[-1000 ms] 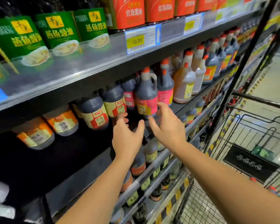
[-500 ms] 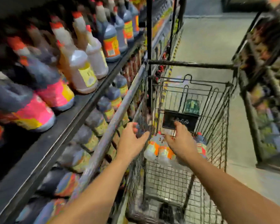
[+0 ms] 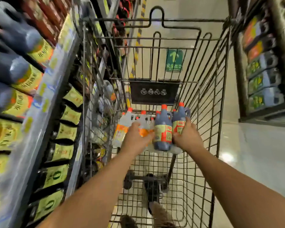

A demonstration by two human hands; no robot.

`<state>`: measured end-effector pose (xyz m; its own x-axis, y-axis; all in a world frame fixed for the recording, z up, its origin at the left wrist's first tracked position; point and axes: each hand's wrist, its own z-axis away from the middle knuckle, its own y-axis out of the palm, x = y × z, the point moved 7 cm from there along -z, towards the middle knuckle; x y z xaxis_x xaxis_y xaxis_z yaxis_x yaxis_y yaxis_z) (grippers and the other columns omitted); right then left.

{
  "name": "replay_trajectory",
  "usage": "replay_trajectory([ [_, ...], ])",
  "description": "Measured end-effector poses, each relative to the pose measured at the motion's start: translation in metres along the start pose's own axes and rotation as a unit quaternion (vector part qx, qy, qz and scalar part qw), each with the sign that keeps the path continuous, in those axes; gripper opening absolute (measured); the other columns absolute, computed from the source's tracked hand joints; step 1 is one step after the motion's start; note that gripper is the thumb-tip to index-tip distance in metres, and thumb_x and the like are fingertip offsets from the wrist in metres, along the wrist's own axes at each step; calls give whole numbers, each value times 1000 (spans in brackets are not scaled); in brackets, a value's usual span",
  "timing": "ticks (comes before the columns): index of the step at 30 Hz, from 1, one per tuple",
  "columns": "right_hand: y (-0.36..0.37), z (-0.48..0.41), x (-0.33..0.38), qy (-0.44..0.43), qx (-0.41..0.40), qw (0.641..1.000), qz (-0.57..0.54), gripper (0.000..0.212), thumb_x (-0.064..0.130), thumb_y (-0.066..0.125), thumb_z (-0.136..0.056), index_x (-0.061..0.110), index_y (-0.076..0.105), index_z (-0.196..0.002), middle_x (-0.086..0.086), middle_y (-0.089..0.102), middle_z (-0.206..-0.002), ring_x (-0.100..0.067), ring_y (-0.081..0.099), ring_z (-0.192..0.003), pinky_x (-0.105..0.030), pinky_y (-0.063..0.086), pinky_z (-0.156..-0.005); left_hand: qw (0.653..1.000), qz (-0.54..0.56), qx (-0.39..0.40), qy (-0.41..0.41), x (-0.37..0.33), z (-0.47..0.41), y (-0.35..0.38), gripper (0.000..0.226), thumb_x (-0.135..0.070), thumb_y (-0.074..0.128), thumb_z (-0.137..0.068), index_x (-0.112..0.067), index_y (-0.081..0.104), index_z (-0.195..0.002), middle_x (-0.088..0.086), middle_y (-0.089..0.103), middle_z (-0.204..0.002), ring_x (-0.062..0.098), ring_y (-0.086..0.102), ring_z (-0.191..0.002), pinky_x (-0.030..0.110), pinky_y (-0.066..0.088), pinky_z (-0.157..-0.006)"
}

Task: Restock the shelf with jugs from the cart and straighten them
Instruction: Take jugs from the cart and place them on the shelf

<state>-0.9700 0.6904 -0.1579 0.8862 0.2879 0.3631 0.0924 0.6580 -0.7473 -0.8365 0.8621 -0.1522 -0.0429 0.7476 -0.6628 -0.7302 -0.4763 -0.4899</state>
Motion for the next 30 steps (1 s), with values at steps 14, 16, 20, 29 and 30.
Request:
replay_trajectory([
  [14, 50, -85, -36, 160, 30, 985, -54, 101, 40, 70, -79, 19, 3, -152, -22, 29, -147, -43, 40, -131, -50, 39, -106, 988, 28, 138, -58, 40, -87, 126, 125, -18, 93, -62, -19, 10, -155, 7, 47, -142, 24, 52, -124, 43, 47, -101],
  [16, 53, -92, -40, 177, 35, 981, -70, 104, 42, 71, -78, 21, 0, -152, -23, 31, -146, -43, 42, -129, -51, 40, -105, 987, 20, 142, -72, 45, -91, 135, 141, -22, 94, -58, -23, -7, -156, 8, 35, -150, 28, 42, -134, 47, 42, -107],
  [20, 57, -108, -47, 222, 63, 968, -101, 111, 47, 73, -78, 25, -5, -153, -21, 31, -146, -42, 40, -131, -54, 37, -106, 987, 16, 136, -82, 54, -94, 147, 158, -33, 98, -48, -35, -22, -150, 3, 22, -157, 26, 35, -139, 48, 36, -112],
  [29, 58, -119, -51, 262, 50, 955, -130, 116, 37, 81, -73, 31, -4, -152, -18, 39, -141, -40, 48, -124, -53, 44, -101, 994, 18, 48, -96, 56, -97, 150, 146, -39, 99, -40, -48, -2, -145, 0, 38, -145, 28, 40, -131, 54, 41, -105],
  [30, 57, -120, -51, 258, 51, 956, -132, 117, 38, 82, -73, 31, -4, -152, -18, 41, -141, -39, 49, -124, -53, 44, -100, 993, 27, 52, -101, 55, -98, 151, 145, -35, 99, -41, -47, -1, -146, -1, 39, -143, 28, 42, -130, 54, 42, -104],
])
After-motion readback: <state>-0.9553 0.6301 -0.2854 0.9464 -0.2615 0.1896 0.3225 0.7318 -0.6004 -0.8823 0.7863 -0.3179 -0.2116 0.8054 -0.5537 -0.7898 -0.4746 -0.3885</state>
